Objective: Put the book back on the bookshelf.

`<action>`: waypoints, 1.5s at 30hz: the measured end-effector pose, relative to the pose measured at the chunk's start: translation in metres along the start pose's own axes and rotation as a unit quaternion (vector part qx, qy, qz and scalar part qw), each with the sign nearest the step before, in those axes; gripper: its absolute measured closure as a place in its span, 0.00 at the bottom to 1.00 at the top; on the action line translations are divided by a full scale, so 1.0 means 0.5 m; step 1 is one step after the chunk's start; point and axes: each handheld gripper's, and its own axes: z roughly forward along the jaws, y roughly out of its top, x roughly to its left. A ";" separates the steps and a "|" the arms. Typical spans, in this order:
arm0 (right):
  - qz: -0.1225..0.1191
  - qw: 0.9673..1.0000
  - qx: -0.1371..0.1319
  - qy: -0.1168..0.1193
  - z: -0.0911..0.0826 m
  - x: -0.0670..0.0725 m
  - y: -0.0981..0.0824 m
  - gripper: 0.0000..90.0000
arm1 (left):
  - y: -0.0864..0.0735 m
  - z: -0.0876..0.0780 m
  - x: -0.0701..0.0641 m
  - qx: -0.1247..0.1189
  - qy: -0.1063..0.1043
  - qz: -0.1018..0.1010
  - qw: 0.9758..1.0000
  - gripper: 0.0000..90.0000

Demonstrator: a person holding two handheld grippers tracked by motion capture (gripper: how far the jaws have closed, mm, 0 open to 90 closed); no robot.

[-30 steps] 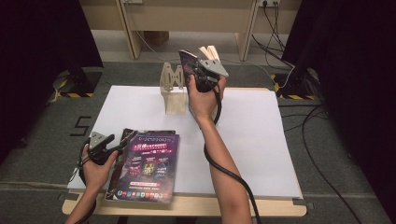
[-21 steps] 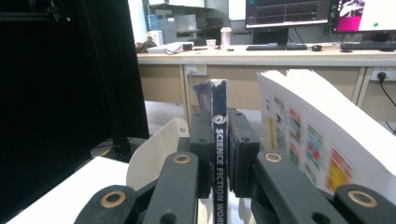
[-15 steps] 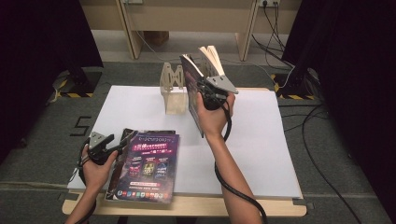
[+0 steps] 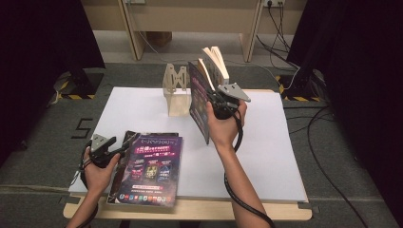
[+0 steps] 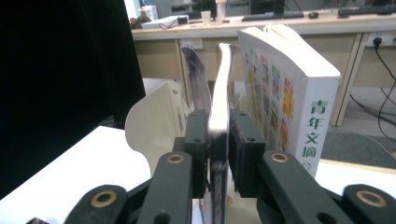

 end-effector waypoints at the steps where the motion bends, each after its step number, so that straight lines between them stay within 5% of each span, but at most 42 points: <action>1: 0.002 1.000 0.005 -0.002 0.000 -0.001 0.001 0.87 | 0.000 0.000 0.000 0.000 0.000 0.000 1.000 0.41; 13: 0.006 1.000 0.025 -0.005 0.024 -0.003 0.013 0.81 | 0.000 0.000 0.000 0.001 0.000 0.001 1.000 0.41; 27: -0.002 0.999 0.047 -0.020 0.036 -0.001 0.021 0.94 | 0.000 0.000 -0.001 0.002 0.000 0.004 1.000 0.41; 45: -0.002 1.000 -0.001 -0.007 0.039 0.012 0.027 0.94 | 0.000 0.000 -0.001 0.001 -0.001 0.002 1.000 0.41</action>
